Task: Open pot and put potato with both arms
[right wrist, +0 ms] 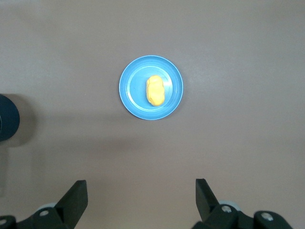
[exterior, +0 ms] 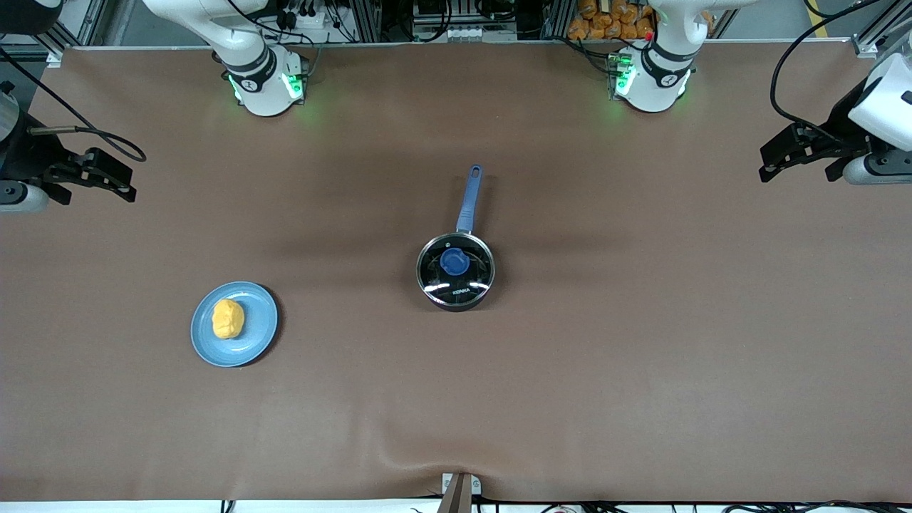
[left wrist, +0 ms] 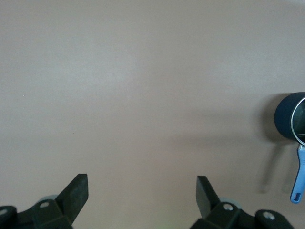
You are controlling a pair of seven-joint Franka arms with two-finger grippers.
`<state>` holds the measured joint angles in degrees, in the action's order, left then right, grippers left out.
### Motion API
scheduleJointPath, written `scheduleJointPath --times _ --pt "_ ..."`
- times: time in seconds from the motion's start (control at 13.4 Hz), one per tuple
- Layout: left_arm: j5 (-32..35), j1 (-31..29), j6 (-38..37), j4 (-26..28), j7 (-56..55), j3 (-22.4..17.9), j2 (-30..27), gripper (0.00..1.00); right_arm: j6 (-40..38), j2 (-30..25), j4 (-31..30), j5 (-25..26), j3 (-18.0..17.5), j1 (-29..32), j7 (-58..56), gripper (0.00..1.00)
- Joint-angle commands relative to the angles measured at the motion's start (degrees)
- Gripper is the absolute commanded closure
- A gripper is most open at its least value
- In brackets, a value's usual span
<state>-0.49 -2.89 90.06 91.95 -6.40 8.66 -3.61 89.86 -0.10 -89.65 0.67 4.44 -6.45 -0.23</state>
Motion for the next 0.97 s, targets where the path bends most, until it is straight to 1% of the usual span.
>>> scheduleJointPath --times 0.0,0.22,0.37,0.52,0.67,0.9 --pt "-0.5 -0.3 -1.4 -1.5 0.8 0.0 0.5 0.00 0.1 -0.1 0.0 0.4 -0.6 0.6 0.3 0.00" --pt "-0.5 -0.2 -1.5 -1.7 0.7 0.0 0.6 0.00 0.1 -0.1 0.0 0.4 -0.6 0.6 0.3 0.00" --pt "-0.4 0.3 -1.6 -3.7 0.7 0.2 3.2 0.00 0.1 -0.1 0.0 0.4 -0.5 0.6 0.2 0.00" --pt "-0.5 0.5 -1.6 -3.6 1.0 0.5 4.0 0.00 0.1 -0.1 0.0 0.4 -0.5 0.6 0.2 0.00" --pt "-1.3 0.9 -1.3 -3.6 0.9 0.8 6.2 0.00 0.1 -0.1 -0.1 0.4 -0.5 0.7 0.1 0.00" --pt "-1.3 4.1 2.0 -3.7 -1.2 0.8 9.1 0.00 1.5 0.9 0.0 0.0 -0.5 0.9 -0.1 0.00"
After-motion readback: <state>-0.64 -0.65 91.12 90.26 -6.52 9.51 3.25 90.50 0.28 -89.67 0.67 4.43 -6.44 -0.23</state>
